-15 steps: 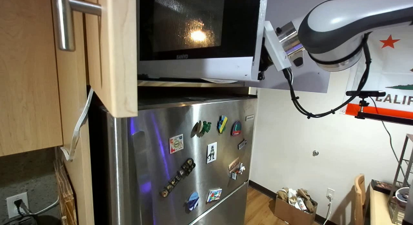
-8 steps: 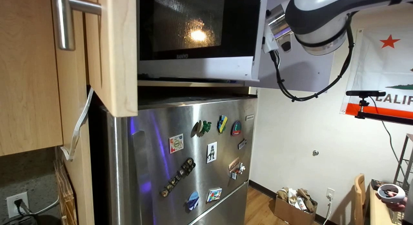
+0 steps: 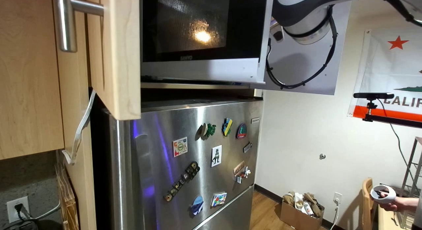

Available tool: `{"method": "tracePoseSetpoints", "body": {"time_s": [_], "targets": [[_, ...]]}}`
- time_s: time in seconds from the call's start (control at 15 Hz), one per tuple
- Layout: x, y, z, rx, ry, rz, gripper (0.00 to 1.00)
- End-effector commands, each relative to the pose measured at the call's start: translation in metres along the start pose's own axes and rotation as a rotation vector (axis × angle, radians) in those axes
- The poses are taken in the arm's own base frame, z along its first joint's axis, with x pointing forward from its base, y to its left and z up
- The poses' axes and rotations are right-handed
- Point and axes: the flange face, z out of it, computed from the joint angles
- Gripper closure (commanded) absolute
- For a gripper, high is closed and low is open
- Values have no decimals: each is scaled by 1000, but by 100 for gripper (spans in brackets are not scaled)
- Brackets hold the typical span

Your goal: Remove the lunch box from the top of the fridge and put it in the microwave

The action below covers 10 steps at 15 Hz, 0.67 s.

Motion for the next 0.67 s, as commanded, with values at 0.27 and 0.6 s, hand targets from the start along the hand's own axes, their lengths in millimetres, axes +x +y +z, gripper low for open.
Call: {"method": "tracePoseSetpoints", "body": {"time_s": [0.27,0.6], "targets": [[4,-24,13,-4,3,-17,85],[1,-26,16,-3,-5,-20,96]]}}
